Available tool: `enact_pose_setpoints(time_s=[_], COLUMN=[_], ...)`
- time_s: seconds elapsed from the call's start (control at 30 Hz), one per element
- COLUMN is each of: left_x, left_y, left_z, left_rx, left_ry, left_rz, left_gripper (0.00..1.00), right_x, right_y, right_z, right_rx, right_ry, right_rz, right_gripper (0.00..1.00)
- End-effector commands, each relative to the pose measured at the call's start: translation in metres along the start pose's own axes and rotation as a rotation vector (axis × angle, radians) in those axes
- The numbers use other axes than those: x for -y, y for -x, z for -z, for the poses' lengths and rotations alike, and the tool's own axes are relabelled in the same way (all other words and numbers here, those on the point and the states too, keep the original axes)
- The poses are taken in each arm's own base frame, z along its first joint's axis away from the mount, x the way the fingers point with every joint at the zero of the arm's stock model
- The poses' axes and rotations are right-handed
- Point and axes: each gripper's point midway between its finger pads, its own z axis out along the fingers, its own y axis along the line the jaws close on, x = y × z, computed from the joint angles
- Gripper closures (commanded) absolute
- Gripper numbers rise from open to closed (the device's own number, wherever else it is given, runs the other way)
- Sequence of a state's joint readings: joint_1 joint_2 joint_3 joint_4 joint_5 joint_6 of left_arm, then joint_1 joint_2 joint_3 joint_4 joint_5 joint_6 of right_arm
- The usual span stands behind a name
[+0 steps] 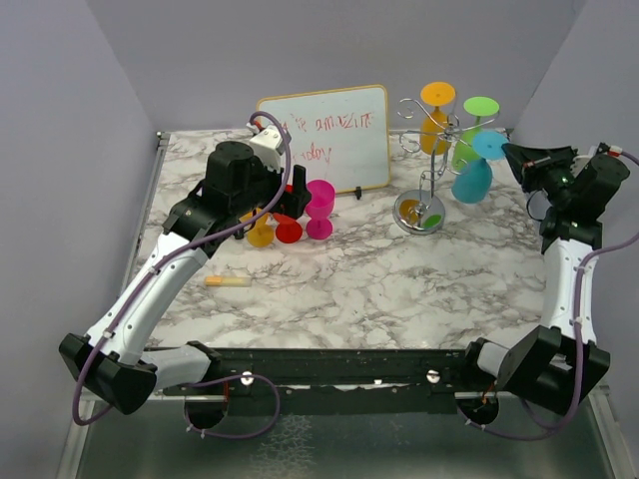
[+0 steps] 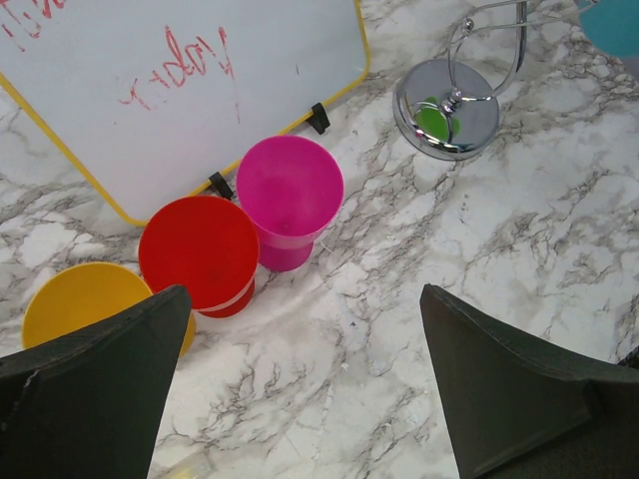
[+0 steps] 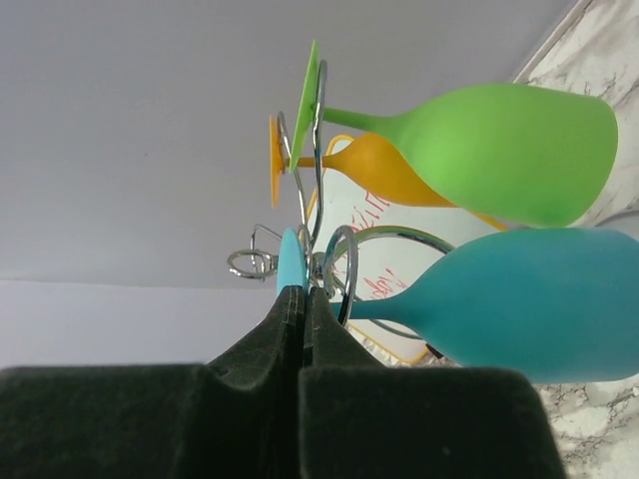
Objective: Take the wine glass off the wine glass rack
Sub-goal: Pick up the wine glass from the wine rack.
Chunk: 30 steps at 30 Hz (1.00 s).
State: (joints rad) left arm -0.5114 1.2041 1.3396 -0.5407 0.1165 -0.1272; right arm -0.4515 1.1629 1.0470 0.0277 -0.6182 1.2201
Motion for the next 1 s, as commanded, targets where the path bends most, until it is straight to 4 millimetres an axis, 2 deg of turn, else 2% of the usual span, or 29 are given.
enact_pose_setpoints(time_s=[0.0, 0.33, 0.57, 0.7, 0.87, 0.97], left_x=[0.004, 0.005, 0.004, 0.005, 0.005, 0.005], left_y=[0.005, 0.001, 0.002, 0.003, 0.003, 0.003], left_z=[0.003, 0.000, 0.001, 0.000, 0.001, 0.000], left_rx=[0.010, -0.002, 0.001, 0.000, 0.004, 0.001], left_ry=[-0.022, -0.029, -0.022, -0.029, -0.025, -0.028], left_rz=[0.006, 0.016, 0.015, 0.018, 0.019, 0.024], left_gripper=[0.01, 0.01, 0.01, 0.01, 0.01, 0.01], right_x=[-0.017, -0.021, -0.021, -0.013, -0.005, -0.007], right_y=[0.005, 0.011, 0.023, 0.029, 0.046, 0.049], right_z=[-0.005, -0.016, -0.020, -0.022, -0.016, -0.016], right_rx=[-0.019, -0.032, 0.041, 0.082, 0.207, 0.221], right_ry=[0.039, 0.075, 0.084, 0.070, 0.012, 0.025], right_rz=[0.035, -0.004, -0.039, -0.089, -0.087, -0.088], right_gripper=[1.00, 1.00, 0.99, 0.99, 0.99, 1.00])
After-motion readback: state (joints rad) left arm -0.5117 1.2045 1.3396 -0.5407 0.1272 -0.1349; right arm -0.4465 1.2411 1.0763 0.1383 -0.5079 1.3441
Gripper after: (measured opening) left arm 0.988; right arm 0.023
